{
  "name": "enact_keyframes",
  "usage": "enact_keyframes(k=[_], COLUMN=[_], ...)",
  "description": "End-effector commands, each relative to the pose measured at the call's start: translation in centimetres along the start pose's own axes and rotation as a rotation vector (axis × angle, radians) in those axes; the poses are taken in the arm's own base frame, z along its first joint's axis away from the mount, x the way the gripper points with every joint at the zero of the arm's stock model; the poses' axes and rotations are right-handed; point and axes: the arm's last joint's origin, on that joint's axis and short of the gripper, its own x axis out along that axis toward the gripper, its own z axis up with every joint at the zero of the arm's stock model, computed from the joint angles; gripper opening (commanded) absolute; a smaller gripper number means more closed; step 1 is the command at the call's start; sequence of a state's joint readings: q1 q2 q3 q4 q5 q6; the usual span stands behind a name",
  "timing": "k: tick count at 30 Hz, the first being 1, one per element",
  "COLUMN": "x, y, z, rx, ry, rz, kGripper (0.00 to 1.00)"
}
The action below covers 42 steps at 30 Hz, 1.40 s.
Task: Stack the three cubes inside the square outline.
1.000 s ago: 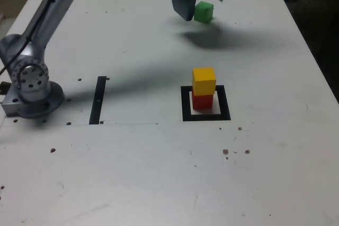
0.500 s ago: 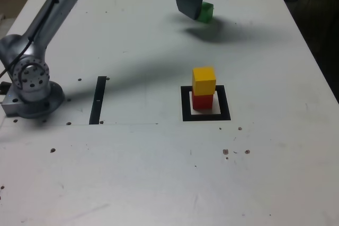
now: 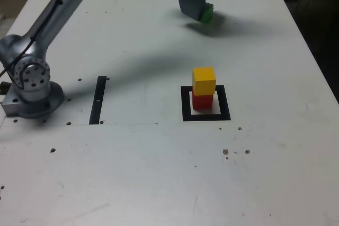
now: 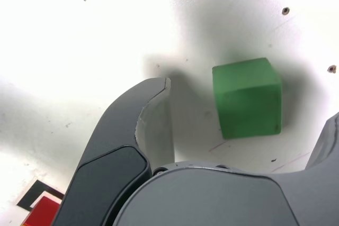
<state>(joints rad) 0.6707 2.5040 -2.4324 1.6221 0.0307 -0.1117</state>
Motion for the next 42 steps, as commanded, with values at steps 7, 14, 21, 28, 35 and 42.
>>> enact_keyframes(k=[7, 14, 21, 28, 35, 42], x=[1.2, 1.8, 1.9, 1.6, 1.4, 1.1], y=[0.4, 0.6, 0.6, 0.6, 0.5, 0.5], z=[0.7, 0.9, 0.9, 0.9, 0.9, 0.7], rx=[-0.013, -0.018, -0.027, -0.028, -0.025, -0.015], ry=[0.023, 0.041, 0.045, 0.032, 0.027, 0.025], rz=[-0.005, -0.007, -0.012, 0.001, 0.003, 0.002], kGripper=[0.98, 0.90, 0.69, 0.33, 0.30, 0.29])
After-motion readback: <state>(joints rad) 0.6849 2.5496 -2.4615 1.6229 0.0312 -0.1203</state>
